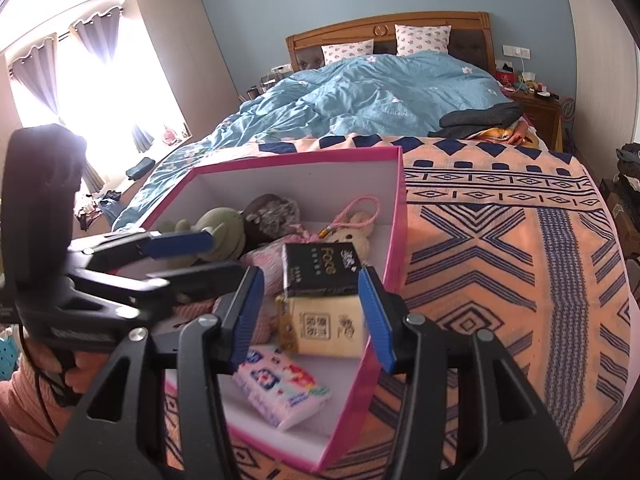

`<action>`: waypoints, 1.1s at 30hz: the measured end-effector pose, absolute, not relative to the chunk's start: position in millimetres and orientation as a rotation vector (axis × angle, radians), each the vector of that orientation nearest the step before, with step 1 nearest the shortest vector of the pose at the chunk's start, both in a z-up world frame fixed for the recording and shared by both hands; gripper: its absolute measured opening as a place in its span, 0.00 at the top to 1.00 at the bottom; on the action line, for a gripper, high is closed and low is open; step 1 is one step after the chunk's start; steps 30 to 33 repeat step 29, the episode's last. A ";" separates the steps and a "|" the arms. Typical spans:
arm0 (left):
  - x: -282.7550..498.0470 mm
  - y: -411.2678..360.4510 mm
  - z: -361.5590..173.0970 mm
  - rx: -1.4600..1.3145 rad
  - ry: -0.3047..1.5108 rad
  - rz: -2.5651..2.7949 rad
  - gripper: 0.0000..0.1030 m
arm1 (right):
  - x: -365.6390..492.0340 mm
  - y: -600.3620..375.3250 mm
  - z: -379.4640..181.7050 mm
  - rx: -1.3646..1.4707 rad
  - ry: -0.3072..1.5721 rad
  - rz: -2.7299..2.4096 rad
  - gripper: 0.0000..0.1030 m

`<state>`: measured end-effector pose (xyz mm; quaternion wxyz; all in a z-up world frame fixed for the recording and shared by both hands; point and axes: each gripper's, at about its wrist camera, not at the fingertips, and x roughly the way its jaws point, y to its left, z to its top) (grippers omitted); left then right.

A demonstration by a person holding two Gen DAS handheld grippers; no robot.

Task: Organize objects
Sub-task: 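Open the left gripper and withdraw it from the magenta box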

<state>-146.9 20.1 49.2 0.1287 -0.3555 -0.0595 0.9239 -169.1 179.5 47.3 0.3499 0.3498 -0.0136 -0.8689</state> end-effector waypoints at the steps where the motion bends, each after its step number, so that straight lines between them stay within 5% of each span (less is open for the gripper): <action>1: -137.3 18.9 52.6 -0.997 -0.164 2.703 0.16 | -163.4 181.0 48.0 0.898 -0.034 -2.255 0.50; 5: -104.1 11.8 59.9 -0.893 -0.155 2.767 0.01 | -129.1 185.5 51.9 0.825 -0.011 -2.277 0.35; 11: -48.2 -4.3 55.4 -0.785 -0.187 2.891 0.00 | -74.9 190.8 52.7 0.689 0.031 -2.352 0.00; 33: 2.9 -16.9 -18.0 -1.085 -0.195 3.013 0.00 | -15.0 168.9 -5.5 0.764 0.086 -2.406 0.00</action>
